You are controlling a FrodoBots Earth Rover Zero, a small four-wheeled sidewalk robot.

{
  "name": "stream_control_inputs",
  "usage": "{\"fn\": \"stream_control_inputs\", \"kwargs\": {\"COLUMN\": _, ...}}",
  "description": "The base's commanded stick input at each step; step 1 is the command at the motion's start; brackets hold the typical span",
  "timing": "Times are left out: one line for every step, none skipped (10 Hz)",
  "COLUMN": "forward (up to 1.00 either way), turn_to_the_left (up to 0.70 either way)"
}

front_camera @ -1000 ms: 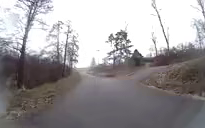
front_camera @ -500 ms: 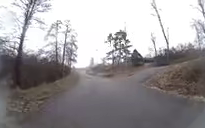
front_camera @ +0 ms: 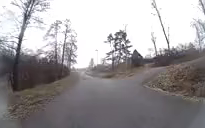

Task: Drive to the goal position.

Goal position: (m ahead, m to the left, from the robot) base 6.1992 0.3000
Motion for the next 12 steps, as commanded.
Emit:
{"fn": "stream_control_inputs", "kwargs": {"forward": 0.70, "turn_to_the_left": 0.00}}
{"fn": "stream_control_inputs", "kwargs": {"forward": 0.70, "turn_to_the_left": 0.00}}
{"fn": "stream_control_inputs", "kwargs": {"forward": 0.70, "turn_to_the_left": 0.00}}
{"fn": "stream_control_inputs", "kwargs": {"forward": 0.70, "turn_to_the_left": 0.00}}
{"fn": "stream_control_inputs", "kwargs": {"forward": 0.70, "turn_to_the_left": 0.00}}
{"fn": "stream_control_inputs", "kwargs": {"forward": 0.70, "turn_to_the_left": 0.00}}
{"fn": "stream_control_inputs", "kwargs": {"forward": 0.70, "turn_to_the_left": 0.24}}
{"fn": "stream_control_inputs", "kwargs": {"forward": 0.70, "turn_to_the_left": 0.35}}
{"fn": "stream_control_inputs", "kwargs": {"forward": 0.70, "turn_to_the_left": 0.04}}
{"fn": "stream_control_inputs", "kwargs": {"forward": 0.70, "turn_to_the_left": 0.00}}
{"fn": "stream_control_inputs", "kwargs": {"forward": 0.70, "turn_to_the_left": 0.00}}
{"fn": "stream_control_inputs", "kwargs": {"forward": 0.70, "turn_to_the_left": 0.00}}
